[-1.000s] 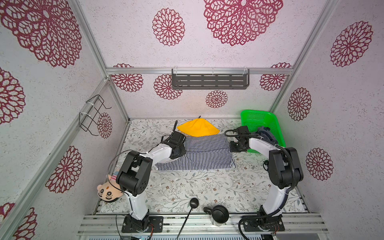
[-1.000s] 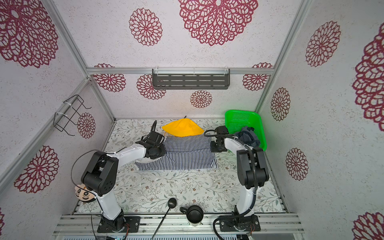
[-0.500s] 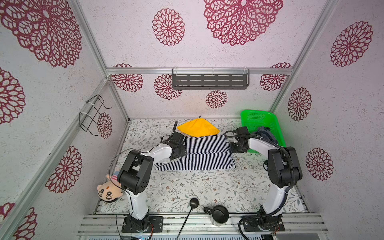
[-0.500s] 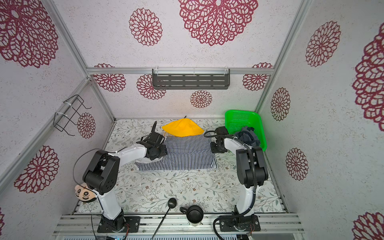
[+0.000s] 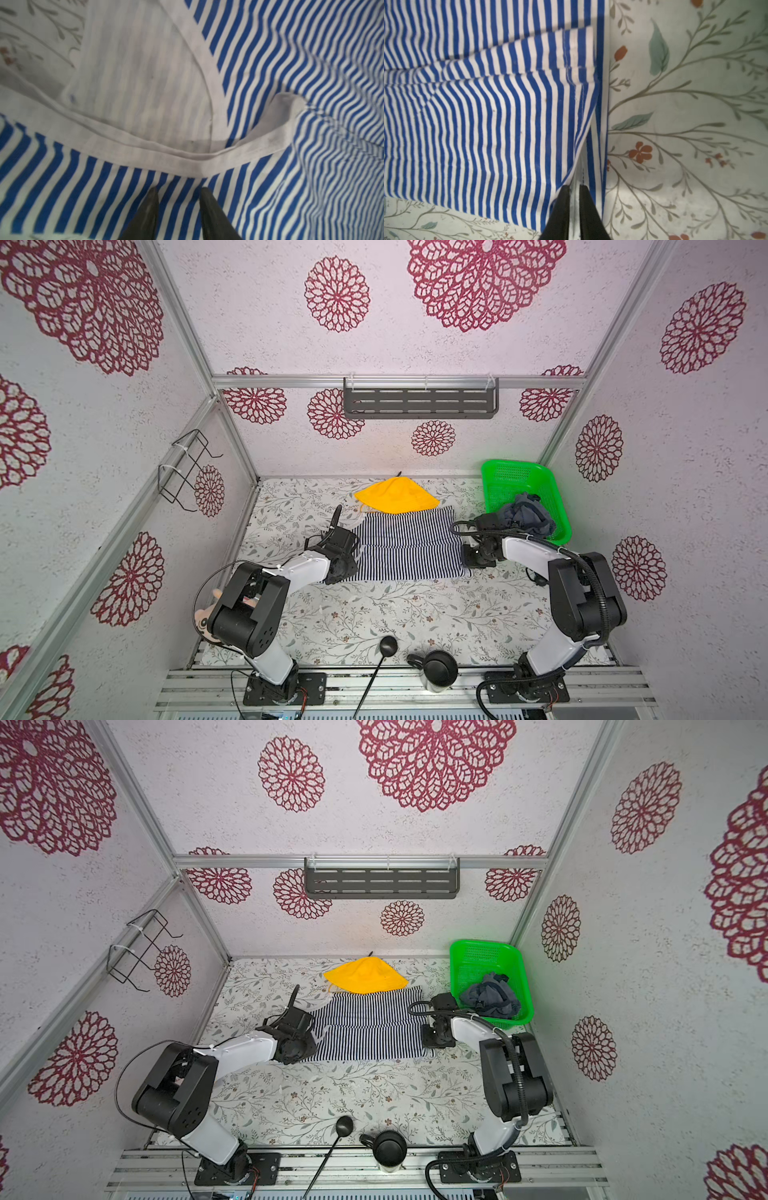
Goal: Fold and stack the tank tops
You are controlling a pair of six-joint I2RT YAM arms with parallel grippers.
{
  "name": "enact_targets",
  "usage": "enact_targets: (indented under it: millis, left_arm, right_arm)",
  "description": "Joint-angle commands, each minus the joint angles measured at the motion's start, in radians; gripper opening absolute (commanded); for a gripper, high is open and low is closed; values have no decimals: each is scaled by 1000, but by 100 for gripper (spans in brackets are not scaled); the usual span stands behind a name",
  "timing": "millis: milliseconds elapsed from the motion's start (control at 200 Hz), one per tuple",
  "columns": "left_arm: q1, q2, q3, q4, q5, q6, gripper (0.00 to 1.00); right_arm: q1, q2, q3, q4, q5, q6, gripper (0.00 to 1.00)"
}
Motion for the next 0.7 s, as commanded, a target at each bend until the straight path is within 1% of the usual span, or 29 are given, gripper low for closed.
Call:
enact_targets:
  millis: [0, 135, 295, 510, 696]
  left_arm:
    - [6, 16, -34, 68, -22, -40, 37]
    - [5, 20, -89, 90, -17, -70, 37]
    - [4, -38, -158, 89, -18, -105, 37]
    - [-24, -137, -226, 6, -22, -147, 37]
    - [-90, -276, -289, -105, -47, -239, 36]
  right_arm:
    - [10, -5, -15, 19, 22, 21, 11]
    - [10, -11, -60, 1, 59, 30, 10]
    - [9, -46, -120, -13, 93, 55, 9]
    - [10, -108, -189, -43, 106, 93, 9]
    - [11, -192, -237, -106, 95, 152, 9]
